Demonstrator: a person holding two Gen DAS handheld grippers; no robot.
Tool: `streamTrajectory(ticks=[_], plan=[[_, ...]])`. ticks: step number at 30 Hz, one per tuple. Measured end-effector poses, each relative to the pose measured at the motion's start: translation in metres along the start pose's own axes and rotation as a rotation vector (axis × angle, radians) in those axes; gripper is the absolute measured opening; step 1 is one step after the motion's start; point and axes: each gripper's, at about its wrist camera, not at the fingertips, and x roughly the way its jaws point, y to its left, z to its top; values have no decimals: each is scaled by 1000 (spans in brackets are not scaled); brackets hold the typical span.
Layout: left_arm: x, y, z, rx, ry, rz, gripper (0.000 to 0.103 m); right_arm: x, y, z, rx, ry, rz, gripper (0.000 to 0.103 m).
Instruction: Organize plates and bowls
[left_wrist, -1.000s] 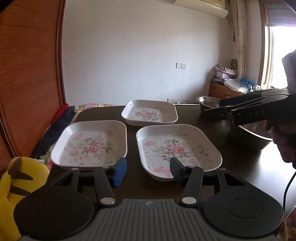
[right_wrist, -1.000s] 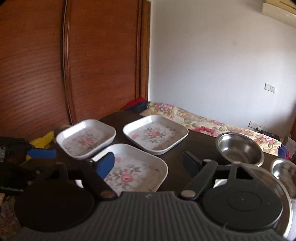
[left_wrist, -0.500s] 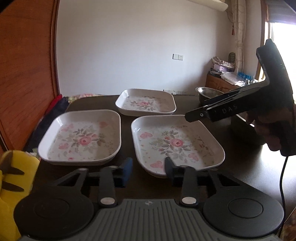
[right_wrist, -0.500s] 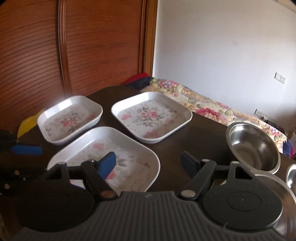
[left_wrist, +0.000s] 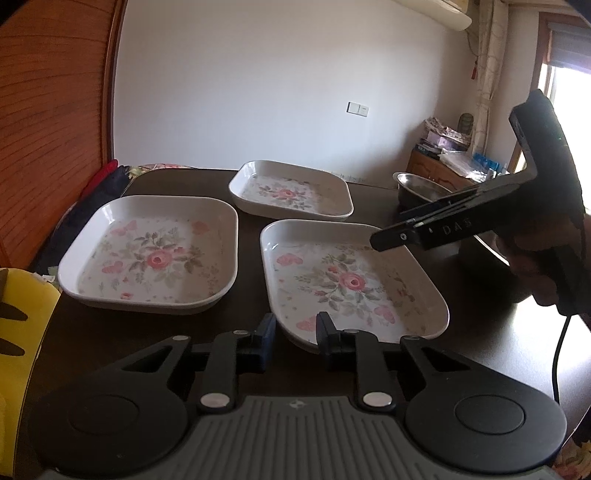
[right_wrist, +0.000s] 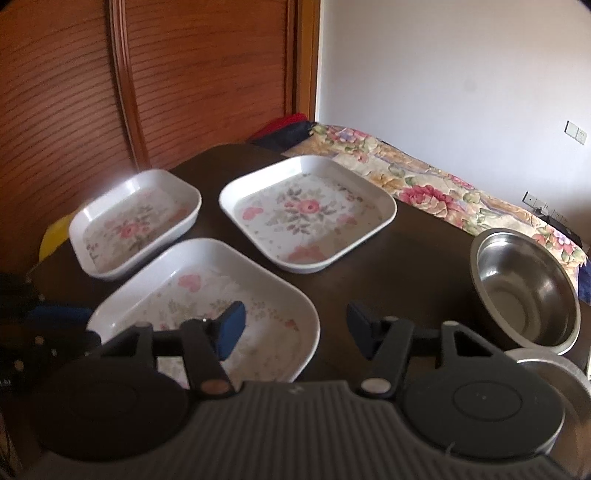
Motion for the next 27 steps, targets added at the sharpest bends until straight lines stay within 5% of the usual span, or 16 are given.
streamTrajectory(ticks=[14,21,27], plan=[[9,1,-1,-24,-7,14,51,10,12,-6,-57,83,1,51],[6,0,-5,-34,-18,15,46,7,0,-8,9,46,-33,10],[-3,-5,-6,-27,-39,13,40,0,-1,-13,52,19,-29,8]])
